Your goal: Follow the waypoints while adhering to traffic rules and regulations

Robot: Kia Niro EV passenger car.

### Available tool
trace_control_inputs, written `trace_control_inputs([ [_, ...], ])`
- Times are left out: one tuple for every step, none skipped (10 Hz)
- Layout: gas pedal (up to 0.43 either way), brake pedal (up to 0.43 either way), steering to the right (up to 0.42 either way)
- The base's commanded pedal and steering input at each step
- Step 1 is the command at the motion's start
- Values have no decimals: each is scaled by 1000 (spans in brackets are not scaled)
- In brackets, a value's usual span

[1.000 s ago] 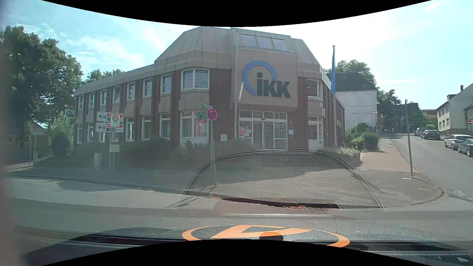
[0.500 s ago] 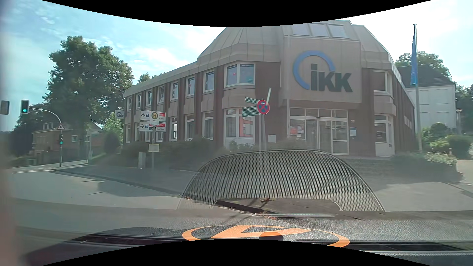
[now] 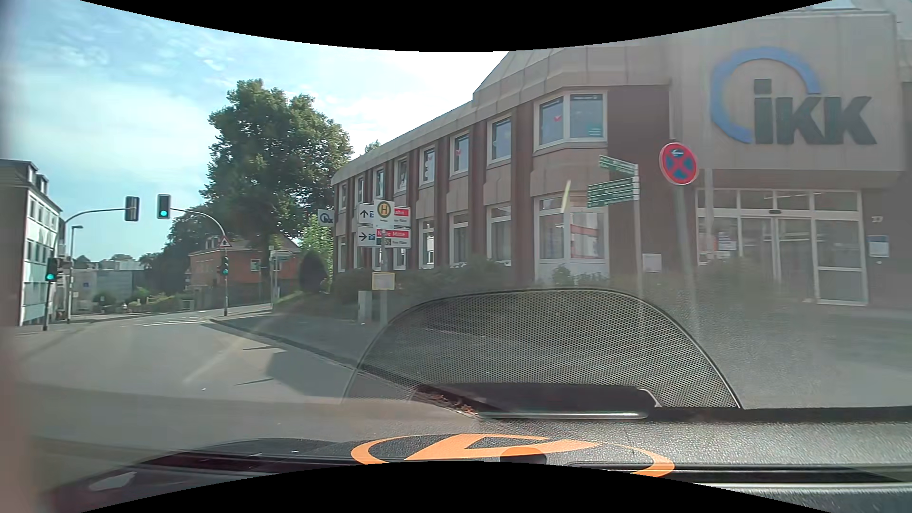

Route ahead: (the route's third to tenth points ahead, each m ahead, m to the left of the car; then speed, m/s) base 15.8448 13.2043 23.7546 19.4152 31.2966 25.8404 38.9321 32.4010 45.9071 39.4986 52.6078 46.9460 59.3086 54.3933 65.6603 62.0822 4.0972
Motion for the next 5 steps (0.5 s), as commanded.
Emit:
trace_control_inputs([
  [79,0,-477],
  [79,0,-471],
  [79,0,-460],
  [79,0,-441],
  [79,0,-419],
])
